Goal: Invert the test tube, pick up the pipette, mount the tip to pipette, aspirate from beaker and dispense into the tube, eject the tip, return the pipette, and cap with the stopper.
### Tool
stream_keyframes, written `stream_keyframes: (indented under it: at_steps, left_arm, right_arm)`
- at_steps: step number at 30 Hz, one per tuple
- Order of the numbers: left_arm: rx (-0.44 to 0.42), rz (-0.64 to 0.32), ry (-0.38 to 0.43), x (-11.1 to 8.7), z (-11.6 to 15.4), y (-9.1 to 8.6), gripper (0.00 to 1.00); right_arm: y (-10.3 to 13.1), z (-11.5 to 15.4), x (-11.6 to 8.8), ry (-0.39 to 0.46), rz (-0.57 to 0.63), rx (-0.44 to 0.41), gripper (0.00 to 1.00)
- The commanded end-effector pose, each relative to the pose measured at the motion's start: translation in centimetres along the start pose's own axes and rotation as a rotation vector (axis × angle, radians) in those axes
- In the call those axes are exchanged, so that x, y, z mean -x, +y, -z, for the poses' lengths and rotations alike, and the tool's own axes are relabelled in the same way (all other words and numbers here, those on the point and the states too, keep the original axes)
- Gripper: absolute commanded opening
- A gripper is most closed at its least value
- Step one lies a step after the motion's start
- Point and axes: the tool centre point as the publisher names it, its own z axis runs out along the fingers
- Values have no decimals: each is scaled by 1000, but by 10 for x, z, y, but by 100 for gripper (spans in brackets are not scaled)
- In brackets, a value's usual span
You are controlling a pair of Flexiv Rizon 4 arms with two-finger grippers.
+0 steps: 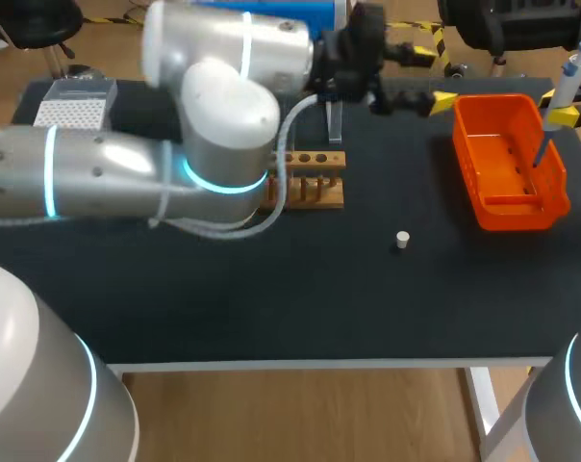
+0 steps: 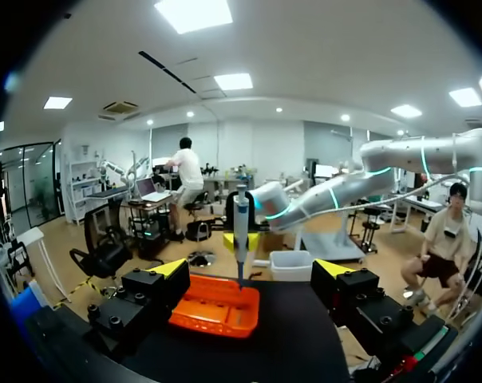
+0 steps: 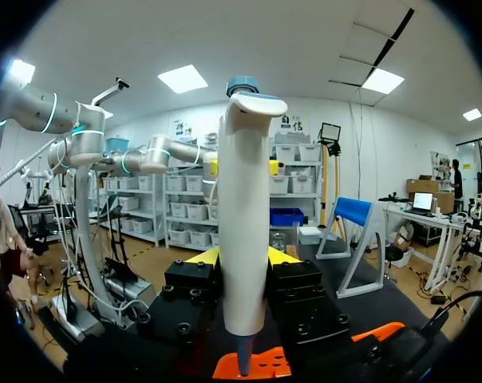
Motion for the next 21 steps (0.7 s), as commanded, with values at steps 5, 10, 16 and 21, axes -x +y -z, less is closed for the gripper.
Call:
stream_keyframes:
  at_steps: [5,10,16,21]
  left_arm:
    - [-279,-5,-35,-29,73,34,100]
    - [-299,13,-41,-37,91,51,100]
    - [-323,14,-41,-40,108,62,100]
    - [-330,-5,-4,-39,114,65,100]
  right_arm:
    - [1,2,1,5,-1,-3,0]
    - [1,2,1,5,-1,-3,0]
    - [1,2,1,5,-1,-3,0]
    - [1,2,1,5,-1,-3,0]
